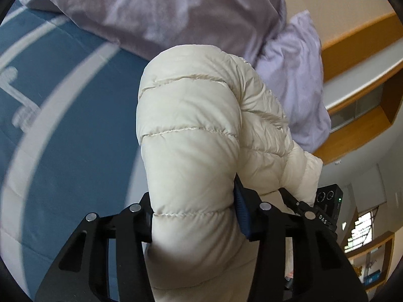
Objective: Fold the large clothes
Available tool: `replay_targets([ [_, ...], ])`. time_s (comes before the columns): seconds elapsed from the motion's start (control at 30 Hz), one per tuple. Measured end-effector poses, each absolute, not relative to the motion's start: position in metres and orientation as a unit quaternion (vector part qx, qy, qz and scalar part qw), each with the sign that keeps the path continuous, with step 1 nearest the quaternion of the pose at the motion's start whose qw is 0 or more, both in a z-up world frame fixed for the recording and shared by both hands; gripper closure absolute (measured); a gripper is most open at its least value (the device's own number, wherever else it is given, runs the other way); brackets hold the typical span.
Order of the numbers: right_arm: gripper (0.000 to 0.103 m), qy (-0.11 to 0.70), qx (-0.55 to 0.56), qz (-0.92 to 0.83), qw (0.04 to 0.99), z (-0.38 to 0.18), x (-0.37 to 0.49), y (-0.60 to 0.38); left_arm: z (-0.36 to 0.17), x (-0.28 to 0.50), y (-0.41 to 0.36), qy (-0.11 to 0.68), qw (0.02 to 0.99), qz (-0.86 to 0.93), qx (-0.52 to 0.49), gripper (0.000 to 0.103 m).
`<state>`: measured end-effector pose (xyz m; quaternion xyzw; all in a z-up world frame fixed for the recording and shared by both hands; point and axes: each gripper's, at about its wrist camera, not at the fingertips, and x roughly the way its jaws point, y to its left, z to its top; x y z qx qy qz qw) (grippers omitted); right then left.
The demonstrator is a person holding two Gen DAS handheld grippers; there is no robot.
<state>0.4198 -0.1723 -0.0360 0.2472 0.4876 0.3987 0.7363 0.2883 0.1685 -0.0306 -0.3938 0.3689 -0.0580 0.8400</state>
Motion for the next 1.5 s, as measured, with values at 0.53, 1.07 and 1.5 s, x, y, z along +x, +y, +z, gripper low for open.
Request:
replay_targets([
  [0.53, 0.035, 0.474, 0.150, 0.336, 0.800, -0.034, 0.422, -0.142, -0.029, 0.290, 0.207, 0.359, 0.870, 0.051, -0.333, 0.044],
  [1.07, 0.031, 0.289, -0.070, 0.257, 0.919, 0.028, 0.352, -0.087, 0.007, 0.301, 0.156, 0.325, 0.923, 0.186, -0.089, 0.025],
  [1.5, 0.034, 0.337, -0.083, 0.240, 0.907, -0.027, 0.379, -0.059, -0.020, 0.320, 0.131, 0.336, 0.928, 0.159, -0.037, 0.024],
])
